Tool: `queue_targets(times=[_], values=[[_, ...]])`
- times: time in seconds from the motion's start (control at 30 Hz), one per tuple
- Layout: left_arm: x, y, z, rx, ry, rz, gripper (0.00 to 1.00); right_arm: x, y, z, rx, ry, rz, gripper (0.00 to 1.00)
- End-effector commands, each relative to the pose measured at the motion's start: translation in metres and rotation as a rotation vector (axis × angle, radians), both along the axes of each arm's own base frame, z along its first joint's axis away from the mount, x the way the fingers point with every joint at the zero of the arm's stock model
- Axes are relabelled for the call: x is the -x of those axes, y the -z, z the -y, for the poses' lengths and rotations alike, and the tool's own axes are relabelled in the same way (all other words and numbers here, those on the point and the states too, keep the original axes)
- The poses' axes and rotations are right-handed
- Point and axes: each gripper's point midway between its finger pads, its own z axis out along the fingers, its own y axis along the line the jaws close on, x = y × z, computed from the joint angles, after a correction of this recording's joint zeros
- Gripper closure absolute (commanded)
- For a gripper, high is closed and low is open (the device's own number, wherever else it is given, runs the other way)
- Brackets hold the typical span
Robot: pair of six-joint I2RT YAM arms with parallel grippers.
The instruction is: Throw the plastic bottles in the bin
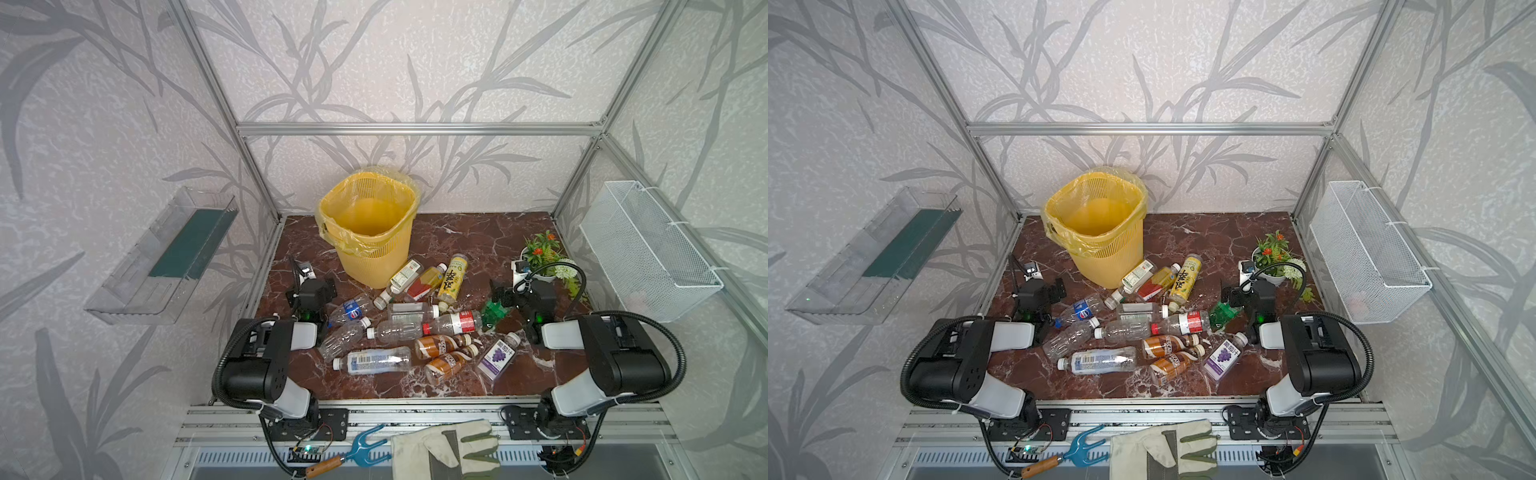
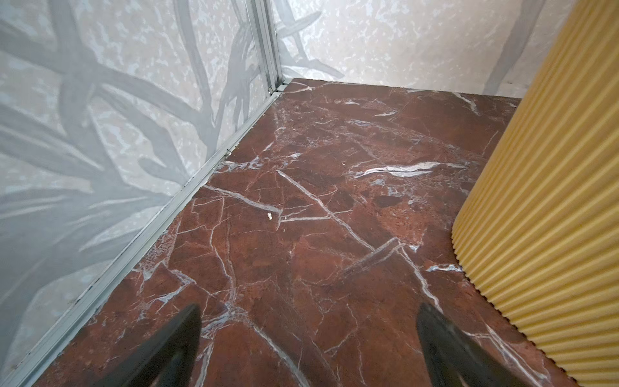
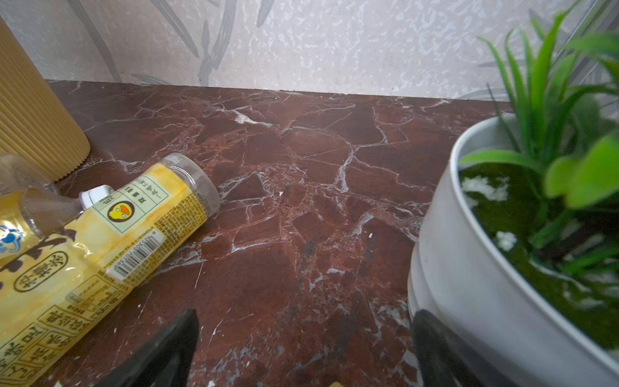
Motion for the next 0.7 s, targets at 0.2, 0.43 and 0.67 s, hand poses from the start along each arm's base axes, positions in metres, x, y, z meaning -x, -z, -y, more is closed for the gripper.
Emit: queue_targets(times=[0.2,0.43,0.67], values=[[-0.0035,-0.0078,-0.0008,0.005,-0.003,0.023,0.01,-0.0059,-0.0075,-0.0022,0.011,-0.008,0.024,0.01],[-0.0037,-0.0078,-0.0009,0.006,-0.004,0.024,0.01,-0.0062,-0.0069,-0.0019,0.009,-0.005,0.019,0.01],[-0.0036,-0.0073,-0.0007,0.007,-0.004,0.022,0.01,-0.0063,-0.0069,-0.0019,0.01,-0.006,0.02,0.01]])
